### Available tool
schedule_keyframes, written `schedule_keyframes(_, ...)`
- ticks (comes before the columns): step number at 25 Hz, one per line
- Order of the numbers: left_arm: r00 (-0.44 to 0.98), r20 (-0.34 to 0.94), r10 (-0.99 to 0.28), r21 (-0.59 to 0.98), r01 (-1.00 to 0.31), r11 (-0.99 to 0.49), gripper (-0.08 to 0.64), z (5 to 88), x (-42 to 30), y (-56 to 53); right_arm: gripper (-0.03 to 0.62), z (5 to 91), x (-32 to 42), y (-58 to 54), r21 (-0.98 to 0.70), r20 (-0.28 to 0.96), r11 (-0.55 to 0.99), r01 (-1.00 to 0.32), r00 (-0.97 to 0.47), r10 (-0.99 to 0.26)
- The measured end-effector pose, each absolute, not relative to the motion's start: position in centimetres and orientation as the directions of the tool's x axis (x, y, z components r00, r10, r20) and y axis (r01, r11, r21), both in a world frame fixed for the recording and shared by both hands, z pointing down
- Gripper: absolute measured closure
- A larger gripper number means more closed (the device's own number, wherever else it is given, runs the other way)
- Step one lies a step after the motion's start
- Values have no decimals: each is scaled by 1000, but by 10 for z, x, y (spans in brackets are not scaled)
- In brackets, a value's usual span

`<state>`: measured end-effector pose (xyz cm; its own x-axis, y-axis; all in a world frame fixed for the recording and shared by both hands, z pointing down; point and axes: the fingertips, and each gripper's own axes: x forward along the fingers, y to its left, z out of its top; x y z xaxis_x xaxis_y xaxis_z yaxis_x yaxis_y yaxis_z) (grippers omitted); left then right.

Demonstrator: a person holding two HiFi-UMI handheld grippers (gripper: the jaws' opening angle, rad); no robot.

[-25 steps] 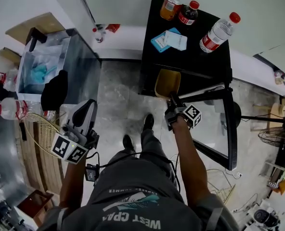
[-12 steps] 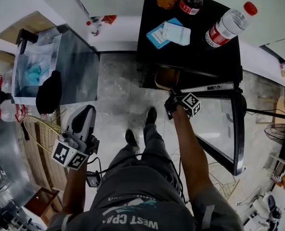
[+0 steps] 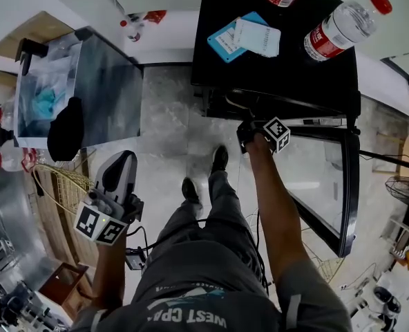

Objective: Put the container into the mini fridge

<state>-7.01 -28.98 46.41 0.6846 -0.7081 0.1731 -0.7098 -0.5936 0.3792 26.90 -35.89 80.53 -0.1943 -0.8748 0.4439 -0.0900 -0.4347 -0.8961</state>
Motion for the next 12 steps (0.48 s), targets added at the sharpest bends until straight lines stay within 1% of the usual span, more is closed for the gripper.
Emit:
schedule_keyframes(3, 681, 185, -709, 380, -714, -588, 534, 468, -69, -289, 344, 810, 273, -367, -898, 441, -429, -100, -178, -880)
schedule_keyframes(12, 665, 186, -723, 373, -729, -574, 534, 471, -68, -287, 328, 809, 278, -399, -908, 418, -409, -85, -182, -890)
